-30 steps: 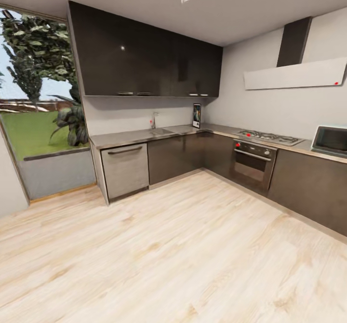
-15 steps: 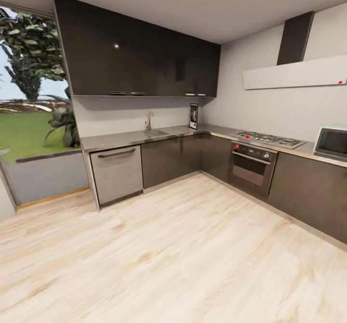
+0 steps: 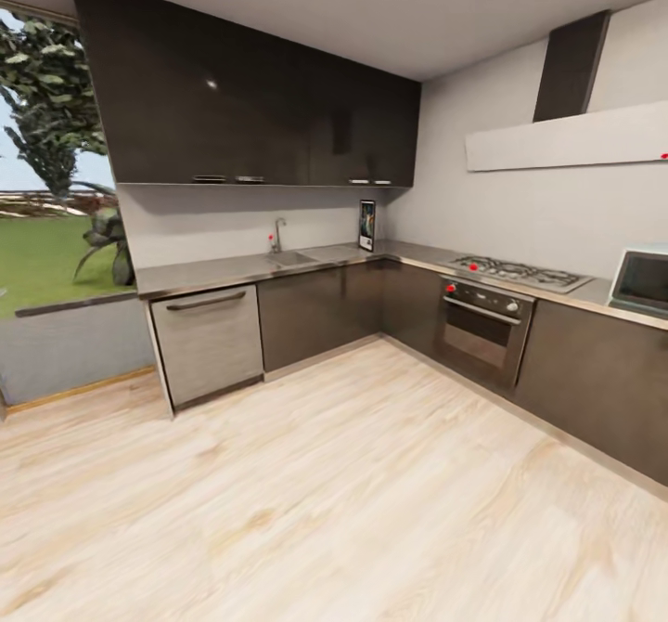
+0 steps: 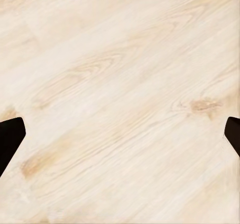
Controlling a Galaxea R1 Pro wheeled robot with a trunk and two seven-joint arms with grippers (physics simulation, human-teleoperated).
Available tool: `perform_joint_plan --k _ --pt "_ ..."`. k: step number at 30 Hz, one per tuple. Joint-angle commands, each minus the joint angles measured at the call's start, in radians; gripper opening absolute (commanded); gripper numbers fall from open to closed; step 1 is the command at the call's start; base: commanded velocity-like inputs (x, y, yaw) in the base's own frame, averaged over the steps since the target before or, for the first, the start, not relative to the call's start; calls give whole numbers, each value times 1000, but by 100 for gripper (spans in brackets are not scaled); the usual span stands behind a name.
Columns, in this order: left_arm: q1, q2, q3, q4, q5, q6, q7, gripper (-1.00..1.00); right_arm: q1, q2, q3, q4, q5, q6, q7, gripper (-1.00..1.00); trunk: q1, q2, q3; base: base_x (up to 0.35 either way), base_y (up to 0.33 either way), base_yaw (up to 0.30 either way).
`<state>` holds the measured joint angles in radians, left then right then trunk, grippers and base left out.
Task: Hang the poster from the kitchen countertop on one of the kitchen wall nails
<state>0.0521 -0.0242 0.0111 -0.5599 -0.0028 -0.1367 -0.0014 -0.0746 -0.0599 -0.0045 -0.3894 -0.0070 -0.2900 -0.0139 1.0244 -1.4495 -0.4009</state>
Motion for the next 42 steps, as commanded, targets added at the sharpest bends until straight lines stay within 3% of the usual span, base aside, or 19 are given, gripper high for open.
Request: perform_joint_plan --k 1,42 --pt "0 0 1 -1 0 -1 0 100 -1 0 0 1 -1 -3 -1 100 1 0 -1 298 -167 0" --pt "0 0 1 -1 0 -1 0 100 -1 0 0 0 -1 -4 -1 100 1 0 -1 310 -113 0"
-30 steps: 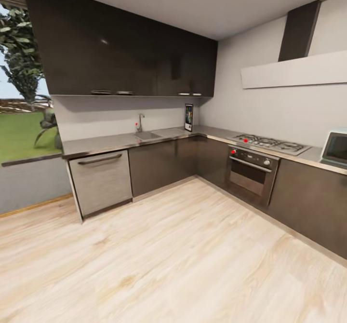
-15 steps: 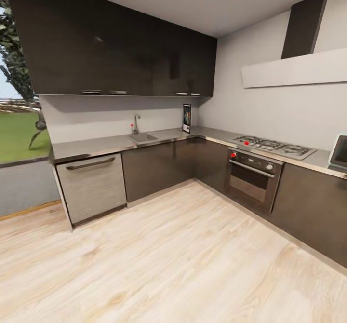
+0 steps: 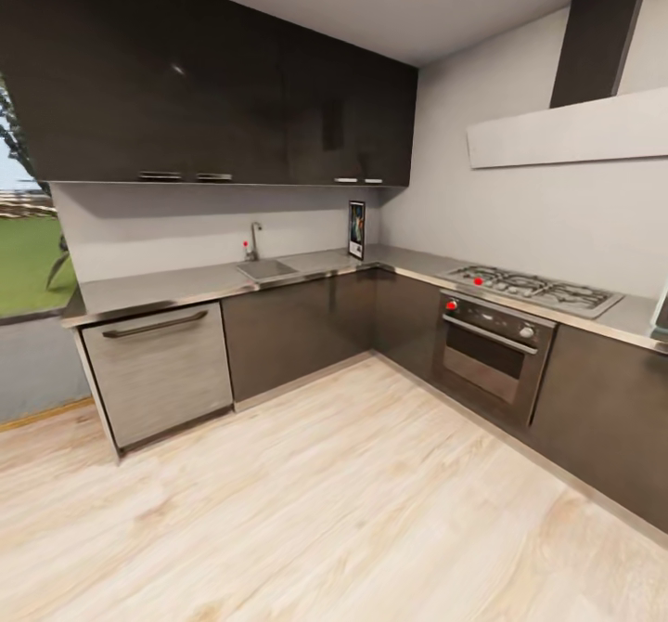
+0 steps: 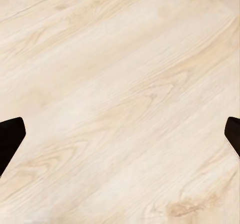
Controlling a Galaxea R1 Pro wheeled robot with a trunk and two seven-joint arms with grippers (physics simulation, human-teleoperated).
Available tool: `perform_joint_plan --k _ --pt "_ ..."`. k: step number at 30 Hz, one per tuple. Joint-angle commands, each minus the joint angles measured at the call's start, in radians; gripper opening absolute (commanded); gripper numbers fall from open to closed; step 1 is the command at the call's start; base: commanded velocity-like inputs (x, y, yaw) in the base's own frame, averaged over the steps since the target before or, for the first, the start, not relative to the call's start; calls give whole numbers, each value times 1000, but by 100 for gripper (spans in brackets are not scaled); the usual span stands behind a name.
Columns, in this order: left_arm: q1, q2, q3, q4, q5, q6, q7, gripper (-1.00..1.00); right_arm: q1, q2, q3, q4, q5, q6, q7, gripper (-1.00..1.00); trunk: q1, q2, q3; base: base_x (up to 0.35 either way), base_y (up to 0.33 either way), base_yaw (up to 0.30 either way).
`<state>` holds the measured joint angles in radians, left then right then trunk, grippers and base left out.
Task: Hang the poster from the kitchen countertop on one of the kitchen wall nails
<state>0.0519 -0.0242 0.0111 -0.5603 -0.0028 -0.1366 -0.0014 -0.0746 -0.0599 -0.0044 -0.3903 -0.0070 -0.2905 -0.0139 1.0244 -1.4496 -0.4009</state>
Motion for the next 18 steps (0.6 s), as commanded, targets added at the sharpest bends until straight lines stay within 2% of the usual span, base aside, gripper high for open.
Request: perform_joint_plan --k 1,18 --pt "0 0 1 -1 0 -1 0 100 -1 0 0 1 -1 -3 -1 100 1 0 -1 314 -90 0" --pt "0 0 1 -1 0 -1 0 100 -1 0 0 1 -1 -5 -1 100 1 0 -1 314 -93 0"
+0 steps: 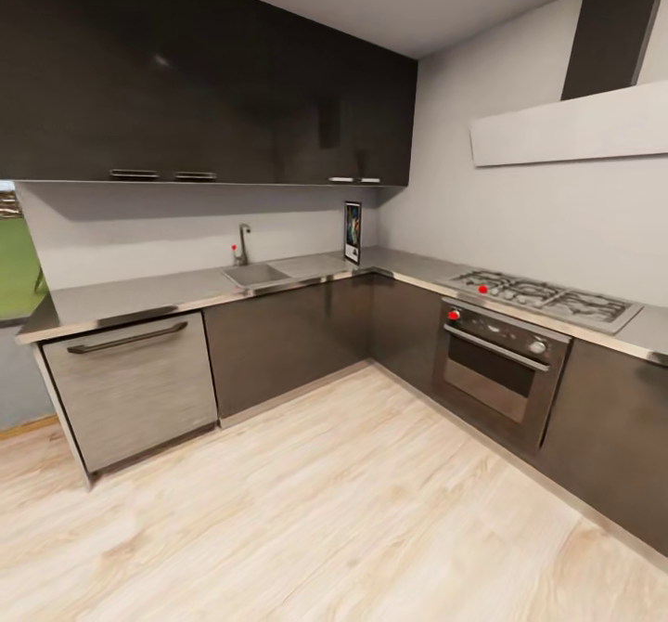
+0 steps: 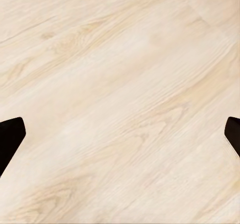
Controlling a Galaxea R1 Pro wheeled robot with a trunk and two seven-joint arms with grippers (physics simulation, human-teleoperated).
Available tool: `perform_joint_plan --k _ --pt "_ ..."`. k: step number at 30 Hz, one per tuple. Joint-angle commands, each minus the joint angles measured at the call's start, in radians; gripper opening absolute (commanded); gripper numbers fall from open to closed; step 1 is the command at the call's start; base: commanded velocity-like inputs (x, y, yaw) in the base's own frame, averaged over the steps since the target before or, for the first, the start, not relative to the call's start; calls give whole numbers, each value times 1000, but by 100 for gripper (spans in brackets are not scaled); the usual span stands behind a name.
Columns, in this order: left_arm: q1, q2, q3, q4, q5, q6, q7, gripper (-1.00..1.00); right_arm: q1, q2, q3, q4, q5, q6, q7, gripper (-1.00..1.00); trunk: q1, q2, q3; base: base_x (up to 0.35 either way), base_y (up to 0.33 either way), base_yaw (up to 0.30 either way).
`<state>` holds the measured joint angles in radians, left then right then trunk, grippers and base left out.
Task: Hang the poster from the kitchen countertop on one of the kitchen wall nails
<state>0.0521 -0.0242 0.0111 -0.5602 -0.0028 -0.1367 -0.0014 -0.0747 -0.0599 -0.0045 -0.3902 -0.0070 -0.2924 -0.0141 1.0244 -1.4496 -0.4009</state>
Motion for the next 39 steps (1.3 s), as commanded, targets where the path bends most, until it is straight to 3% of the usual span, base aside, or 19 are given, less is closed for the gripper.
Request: perform_joint_plan --k 1,10,28,39 --pt "0 0 1 -1 0 -1 0 100 0 0 -1 1 -1 -3 -1 100 1 0 -1 314 -107 0" --pt "0 0 2 -1 0 -1 0 100 0 0 0 1 -1 -4 -1 100 1 0 -1 314 -122 60" --pt "0 0 1 -1 0 -1 0 100 0 0 0 1 -1 -3 -1 100 1 0 -1 314 -140 244" --pt "0 0 1 -1 -2 -1 0 100 0 0 1 2 -1 -2 -1 100 1 0 -1 298 -187 36"
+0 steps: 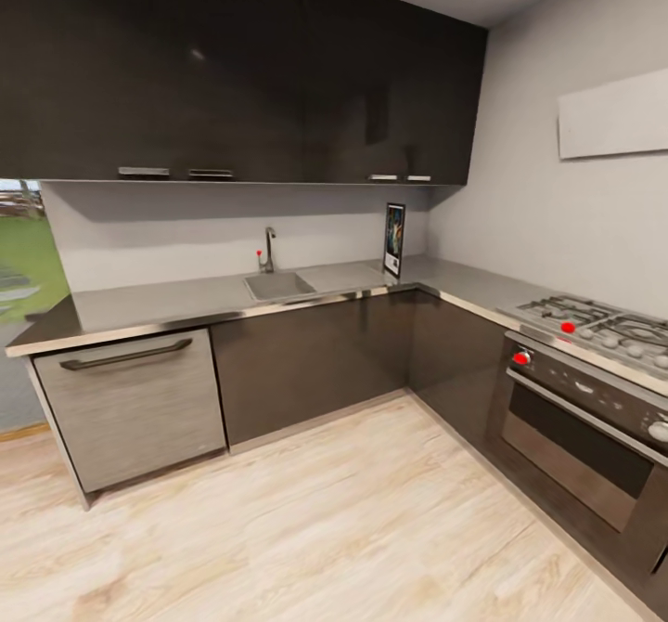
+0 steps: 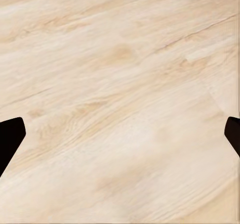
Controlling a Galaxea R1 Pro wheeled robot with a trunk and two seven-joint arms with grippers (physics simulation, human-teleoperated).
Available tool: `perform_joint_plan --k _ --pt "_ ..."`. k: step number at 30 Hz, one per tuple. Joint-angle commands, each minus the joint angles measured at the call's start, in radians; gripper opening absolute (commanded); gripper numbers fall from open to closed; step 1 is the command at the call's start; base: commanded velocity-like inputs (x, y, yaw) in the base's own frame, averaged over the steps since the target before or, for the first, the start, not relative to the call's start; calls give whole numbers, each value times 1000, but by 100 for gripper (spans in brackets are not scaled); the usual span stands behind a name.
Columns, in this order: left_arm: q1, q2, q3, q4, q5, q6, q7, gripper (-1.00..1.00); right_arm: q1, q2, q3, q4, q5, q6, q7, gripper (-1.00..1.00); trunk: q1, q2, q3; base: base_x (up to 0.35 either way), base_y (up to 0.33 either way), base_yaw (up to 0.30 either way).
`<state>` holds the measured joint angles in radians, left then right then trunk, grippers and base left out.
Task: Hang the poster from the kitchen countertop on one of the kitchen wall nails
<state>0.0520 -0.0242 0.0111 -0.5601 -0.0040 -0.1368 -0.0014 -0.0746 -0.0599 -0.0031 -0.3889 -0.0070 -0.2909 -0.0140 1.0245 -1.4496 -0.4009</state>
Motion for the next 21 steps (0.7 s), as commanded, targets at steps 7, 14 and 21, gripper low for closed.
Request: perform_joint_plan --k 7,14,21 --pt "0 0 1 -1 -1 -1 0 100 -1 0 0 1 -1 -4 -1 100 1 0 -1 290 -205 1" --pt "0 0 3 -1 1 -1 0 100 -1 0 0 1 -1 -5 -1 100 1 0 -1 293 -179 0" --pt "0 1 3 -1 1 -1 0 100 -1 0 0 1 -1 -5 -1 100 1 0 -1 306 -141 0"
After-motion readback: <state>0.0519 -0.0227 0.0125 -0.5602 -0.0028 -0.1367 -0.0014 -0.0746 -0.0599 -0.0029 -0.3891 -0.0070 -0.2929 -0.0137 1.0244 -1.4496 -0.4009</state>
